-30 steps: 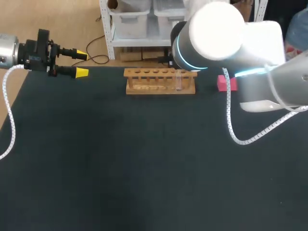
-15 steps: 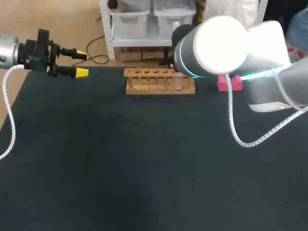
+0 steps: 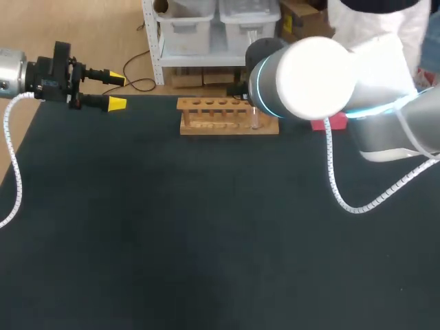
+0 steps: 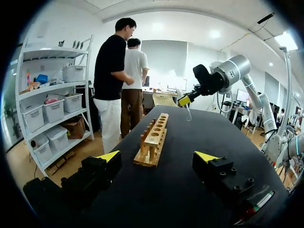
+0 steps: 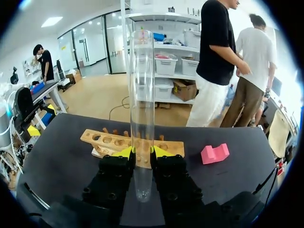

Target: Grasp the test tube, adjust it, and insert it.

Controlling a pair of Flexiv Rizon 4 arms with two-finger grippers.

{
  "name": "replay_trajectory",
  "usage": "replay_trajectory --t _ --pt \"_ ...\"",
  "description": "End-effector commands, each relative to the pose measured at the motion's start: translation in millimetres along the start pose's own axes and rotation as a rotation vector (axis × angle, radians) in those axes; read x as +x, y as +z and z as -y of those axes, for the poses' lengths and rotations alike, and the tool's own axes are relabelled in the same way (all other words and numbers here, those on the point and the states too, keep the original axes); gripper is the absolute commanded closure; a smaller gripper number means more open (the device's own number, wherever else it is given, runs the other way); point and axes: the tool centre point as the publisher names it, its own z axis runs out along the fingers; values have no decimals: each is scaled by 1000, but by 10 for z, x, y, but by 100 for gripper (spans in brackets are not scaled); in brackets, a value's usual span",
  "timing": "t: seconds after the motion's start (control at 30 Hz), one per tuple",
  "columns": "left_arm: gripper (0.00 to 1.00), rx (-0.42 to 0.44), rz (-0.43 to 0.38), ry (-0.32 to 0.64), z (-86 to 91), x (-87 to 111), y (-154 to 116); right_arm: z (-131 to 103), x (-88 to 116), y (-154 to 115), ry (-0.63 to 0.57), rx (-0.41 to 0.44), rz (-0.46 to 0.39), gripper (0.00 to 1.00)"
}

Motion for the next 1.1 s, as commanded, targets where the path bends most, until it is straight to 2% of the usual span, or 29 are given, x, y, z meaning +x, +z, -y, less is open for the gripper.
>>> replay_trajectory --t 0.03,0.3,0.43,0.77,1.1 --pt "0 -3 1 2 15 6 -1 -58 -35 74 21 38 126 100" --pt "0 -3 1 2 15 6 -1 -81 -227 165 64 111 282 100" --pt "0 -3 1 2 15 6 -1 -60 -318 170 90 139 334 100" --pt "0 -3 1 2 15 6 -1 -30 -458 170 123 193 418 100" --pt "0 -3 1 2 15 6 -1 -35 -541 272 128 197 439 100"
